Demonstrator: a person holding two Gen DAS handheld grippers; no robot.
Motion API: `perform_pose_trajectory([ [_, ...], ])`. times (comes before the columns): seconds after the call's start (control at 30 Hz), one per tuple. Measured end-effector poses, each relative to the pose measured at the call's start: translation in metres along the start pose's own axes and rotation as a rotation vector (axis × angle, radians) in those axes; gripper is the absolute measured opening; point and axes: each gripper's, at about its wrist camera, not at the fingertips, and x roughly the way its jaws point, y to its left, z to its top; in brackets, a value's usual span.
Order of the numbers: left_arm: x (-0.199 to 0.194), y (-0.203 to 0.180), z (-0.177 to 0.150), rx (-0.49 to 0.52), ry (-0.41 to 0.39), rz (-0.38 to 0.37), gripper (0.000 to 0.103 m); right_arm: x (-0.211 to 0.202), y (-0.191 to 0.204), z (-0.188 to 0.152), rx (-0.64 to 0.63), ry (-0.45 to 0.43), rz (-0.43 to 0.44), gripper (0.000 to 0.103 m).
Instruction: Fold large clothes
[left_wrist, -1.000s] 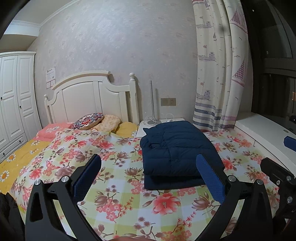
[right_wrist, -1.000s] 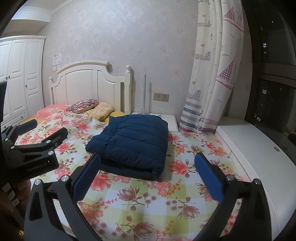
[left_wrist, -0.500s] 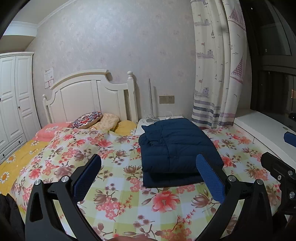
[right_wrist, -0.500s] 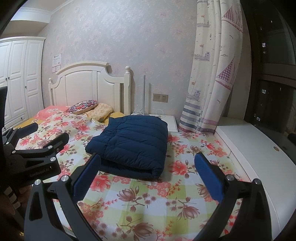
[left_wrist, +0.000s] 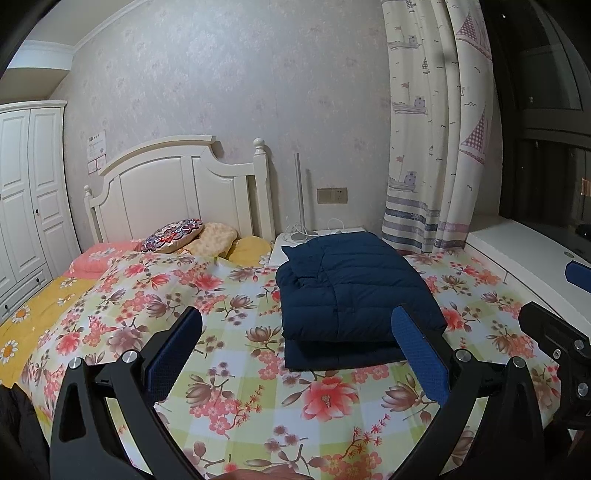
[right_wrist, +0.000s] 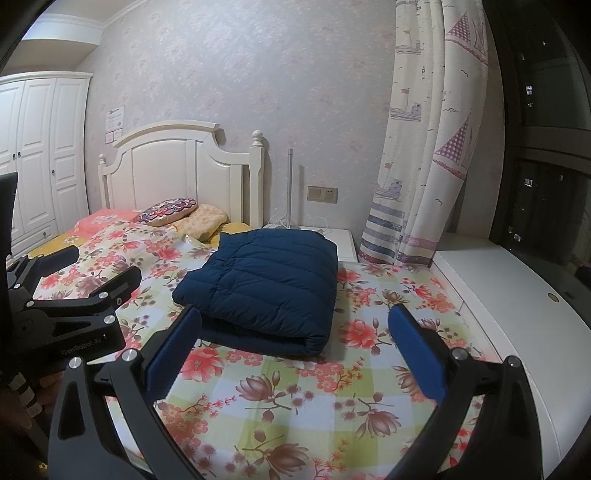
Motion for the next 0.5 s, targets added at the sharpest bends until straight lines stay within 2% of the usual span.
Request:
perform_pose_trajectory([
  [0.5, 0.0006, 0.0008, -0.0012, -0.002, 0.004, 0.000, 0.099, 0.0010, -0.0008, -0.0006, -0.005, -0.001, 0.005, 0.101],
])
